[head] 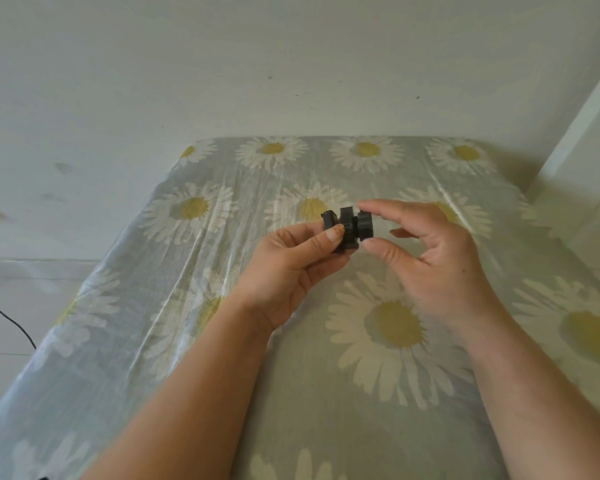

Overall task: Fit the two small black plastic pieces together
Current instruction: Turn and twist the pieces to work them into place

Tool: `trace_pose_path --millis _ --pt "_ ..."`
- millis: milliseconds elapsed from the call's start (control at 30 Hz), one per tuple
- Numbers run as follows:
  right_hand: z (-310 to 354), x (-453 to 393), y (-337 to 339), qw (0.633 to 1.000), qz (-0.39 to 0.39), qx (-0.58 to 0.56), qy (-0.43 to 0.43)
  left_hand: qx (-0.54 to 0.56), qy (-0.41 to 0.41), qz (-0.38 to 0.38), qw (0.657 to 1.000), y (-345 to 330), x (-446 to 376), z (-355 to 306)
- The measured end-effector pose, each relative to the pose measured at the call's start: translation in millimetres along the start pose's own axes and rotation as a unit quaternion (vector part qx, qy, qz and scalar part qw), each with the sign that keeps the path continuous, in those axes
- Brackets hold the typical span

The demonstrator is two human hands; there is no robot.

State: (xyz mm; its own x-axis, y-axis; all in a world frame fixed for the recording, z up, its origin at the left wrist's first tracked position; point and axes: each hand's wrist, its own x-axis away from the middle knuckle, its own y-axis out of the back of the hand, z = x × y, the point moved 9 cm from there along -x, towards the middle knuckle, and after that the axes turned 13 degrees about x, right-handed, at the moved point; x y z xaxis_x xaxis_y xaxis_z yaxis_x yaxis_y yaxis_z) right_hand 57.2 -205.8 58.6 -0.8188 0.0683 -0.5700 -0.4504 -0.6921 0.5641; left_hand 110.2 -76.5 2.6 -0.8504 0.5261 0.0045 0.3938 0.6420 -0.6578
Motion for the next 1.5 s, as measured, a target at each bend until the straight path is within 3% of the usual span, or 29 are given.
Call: trace_pose_path --millis 1000,1100,1200,1500 --pt "-22 3 1 0.994 0.006 -0.039 -0.106 -0.183 -0.135 0.036 0.973 -24 10 -17" --pt "-22 4 3 0.993 -0.012 -0.033 -0.112 -0.166 -0.134 0.028 0.976 -21 9 -17" --pt "-8 3 8 0.998 -0.046 -0.004 -0.053 -0.122 -0.139 0.006 0.983 -12 6 -20" --pt "4 2 5 0.998 -0.036 0.035 0.026 -0.001 -0.055 0.011 0.998 -2 0 -10"
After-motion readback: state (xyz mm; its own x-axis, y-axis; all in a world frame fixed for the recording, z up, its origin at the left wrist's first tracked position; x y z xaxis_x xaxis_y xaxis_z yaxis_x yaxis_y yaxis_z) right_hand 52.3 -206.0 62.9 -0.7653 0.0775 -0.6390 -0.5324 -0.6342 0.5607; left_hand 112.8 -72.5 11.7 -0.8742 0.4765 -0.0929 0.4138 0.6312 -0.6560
